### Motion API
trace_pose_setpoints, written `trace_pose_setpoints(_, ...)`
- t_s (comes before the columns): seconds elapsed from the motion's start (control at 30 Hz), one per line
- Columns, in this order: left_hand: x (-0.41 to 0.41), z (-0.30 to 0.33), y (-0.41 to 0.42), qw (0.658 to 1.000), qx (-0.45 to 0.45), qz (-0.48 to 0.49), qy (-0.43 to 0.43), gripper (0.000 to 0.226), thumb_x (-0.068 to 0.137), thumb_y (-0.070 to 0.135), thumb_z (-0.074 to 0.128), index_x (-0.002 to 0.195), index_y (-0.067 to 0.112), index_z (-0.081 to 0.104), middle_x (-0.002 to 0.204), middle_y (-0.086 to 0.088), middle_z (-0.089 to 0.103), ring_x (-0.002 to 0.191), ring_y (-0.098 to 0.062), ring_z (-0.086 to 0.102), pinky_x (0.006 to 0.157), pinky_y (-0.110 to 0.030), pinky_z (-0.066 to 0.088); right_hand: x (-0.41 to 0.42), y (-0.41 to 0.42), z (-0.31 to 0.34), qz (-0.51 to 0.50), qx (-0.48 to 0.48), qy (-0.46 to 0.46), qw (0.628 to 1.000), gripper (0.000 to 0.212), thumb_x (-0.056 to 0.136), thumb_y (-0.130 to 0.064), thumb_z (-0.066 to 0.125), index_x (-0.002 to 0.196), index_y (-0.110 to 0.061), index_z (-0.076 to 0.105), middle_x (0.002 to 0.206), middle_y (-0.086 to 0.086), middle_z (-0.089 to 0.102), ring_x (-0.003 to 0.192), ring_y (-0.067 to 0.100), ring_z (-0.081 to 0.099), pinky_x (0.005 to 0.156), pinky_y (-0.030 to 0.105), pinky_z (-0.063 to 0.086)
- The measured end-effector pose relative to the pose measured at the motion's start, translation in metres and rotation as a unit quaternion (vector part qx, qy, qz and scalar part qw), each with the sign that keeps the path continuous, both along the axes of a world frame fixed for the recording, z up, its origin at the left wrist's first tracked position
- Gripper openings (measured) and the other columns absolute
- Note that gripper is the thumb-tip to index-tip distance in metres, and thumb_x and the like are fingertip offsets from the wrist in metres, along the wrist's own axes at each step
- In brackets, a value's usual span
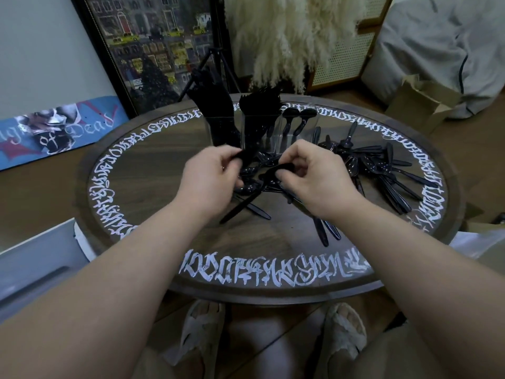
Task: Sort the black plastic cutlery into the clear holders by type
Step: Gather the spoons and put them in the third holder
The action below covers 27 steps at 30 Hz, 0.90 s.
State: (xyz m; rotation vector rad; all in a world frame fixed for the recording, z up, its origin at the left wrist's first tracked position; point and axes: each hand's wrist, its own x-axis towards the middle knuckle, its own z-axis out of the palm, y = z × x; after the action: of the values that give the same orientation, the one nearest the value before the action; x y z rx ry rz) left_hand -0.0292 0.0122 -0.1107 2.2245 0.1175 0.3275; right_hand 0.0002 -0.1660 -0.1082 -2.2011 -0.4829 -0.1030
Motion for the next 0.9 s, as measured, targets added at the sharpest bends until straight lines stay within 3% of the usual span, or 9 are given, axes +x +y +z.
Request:
trace_pose_setpoints(0.1, -0.004, -0.009, -0.008, 0.997, 0.014, -0.065, 0.033, 0.023, 0.097, 0.019, 0.051, 0.102, 0.034, 0.068, 0.078, 0.012, 0.067, 0.071, -0.007, 0.066, 0.079, -0.031, 0.055, 0.002, 0.011, -0.006, -0.008, 0.007, 0.019, 1.0, 0.02, 0.081, -0.019, 0.072, 0.073, -0.028, 0.057, 0.069, -0.003, 0.066, 0.064, 0.015, 0.06, 0.066, 0.032, 0.053)
trace_pose_setpoints(0.2, -0.002, -0.011, -0.007, 0.991, -0.029, -0.111, 0.07, 0.028, 0.1, 0.019, 0.043, 0.116, 0.032, 0.062, 0.087, 0.004, 0.067, 0.076, -0.015, 0.068, 0.082, -0.035, 0.055, 0.008, 0.015, -0.012, -0.029, 0.028, 0.044, 0.998, 0.014, 0.082, -0.024, 0.072, 0.076, -0.023, 0.06, 0.066, 0.001, 0.067, 0.057, 0.013, 0.057, 0.058, 0.028, 0.047)
trace_pose_setpoints(0.27, -0.002, -0.011, -0.004, 0.981, -0.062, -0.144, 0.11, 0.033, 0.101, 0.018, 0.04, 0.13, 0.029, 0.054, 0.088, 0.001, 0.064, 0.068, -0.011, 0.066, 0.074, -0.027, 0.053, 0.01, 0.018, -0.014, -0.042, 0.033, 0.044, 0.998, 0.014, 0.082, -0.025, 0.072, 0.076, -0.022, 0.06, 0.065, 0.0, 0.066, 0.055, 0.011, 0.055, 0.056, 0.024, 0.042)
trace_pose_setpoints(0.33, -0.002, -0.011, -0.002, 0.979, -0.015, -0.159, 0.124, 0.041, 0.099, 0.017, 0.045, 0.139, 0.029, 0.045, 0.085, 0.008, 0.061, 0.065, -0.005, 0.061, 0.065, -0.016, 0.046, 0.011, 0.02, -0.015, -0.046, 0.02, 0.039, 0.998, 0.014, 0.081, -0.026, 0.073, 0.078, -0.022, 0.06, 0.066, -0.003, 0.065, 0.058, 0.009, 0.057, 0.057, 0.023, 0.043)
trace_pose_setpoints(0.47, -0.002, -0.013, 0.007, 0.987, 0.045, -0.096, 0.122, 0.044, 0.098, 0.014, 0.049, 0.14, 0.027, 0.043, 0.084, 0.011, 0.061, 0.066, -0.005, 0.061, 0.056, -0.005, 0.039, 0.017, 0.016, -0.017, -0.046, -0.004, 0.042, 0.998, 0.023, 0.079, -0.031, 0.076, 0.094, -0.022, 0.061, 0.077, -0.008, 0.067, 0.072, 0.005, 0.061, 0.065, 0.018, 0.046)
trace_pose_setpoints(0.63, -0.002, -0.015, 0.023, 0.991, 0.039, -0.043, 0.121, 0.031, 0.098, 0.015, 0.048, 0.125, 0.03, 0.053, 0.103, 0.013, 0.066, 0.073, -0.007, 0.068, 0.077, -0.023, 0.048, 0.03, 0.005, -0.032, -0.055, -0.186, 0.011, 0.981, 0.043, 0.087, -0.034, 0.066, 0.128, -0.022, 0.057, 0.115, -0.001, 0.066, 0.106, 0.019, 0.059, 0.087, 0.025, 0.044)
trace_pose_setpoints(0.8, 0.0, -0.018, 0.026, 0.991, 0.023, -0.045, 0.122, 0.037, 0.099, 0.017, 0.046, 0.132, 0.034, 0.05, 0.087, 0.01, 0.066, 0.065, -0.008, 0.063, 0.07, -0.019, 0.049, 0.033, 0.015, -0.046, -0.01, -0.319, -0.018, 0.947, 0.048, 0.093, -0.038, 0.056, 0.138, -0.024, 0.046, 0.118, 0.005, 0.065, 0.111, 0.027, 0.057, 0.083, 0.034, 0.047)
trace_pose_setpoints(0.9, 0.002, -0.018, 0.026, 0.989, 0.033, -0.042, 0.138, 0.043, 0.101, 0.018, 0.043, 0.141, 0.033, 0.042, 0.082, 0.009, 0.063, 0.065, -0.007, 0.057, 0.058, -0.009, 0.041, 0.034, 0.017, -0.05, -0.009, -0.333, -0.023, 0.943, 0.043, 0.094, -0.032, 0.055, 0.135, -0.021, 0.05, 0.119, 0.005, 0.063, 0.11, 0.027, 0.057, 0.085, 0.034, 0.046)
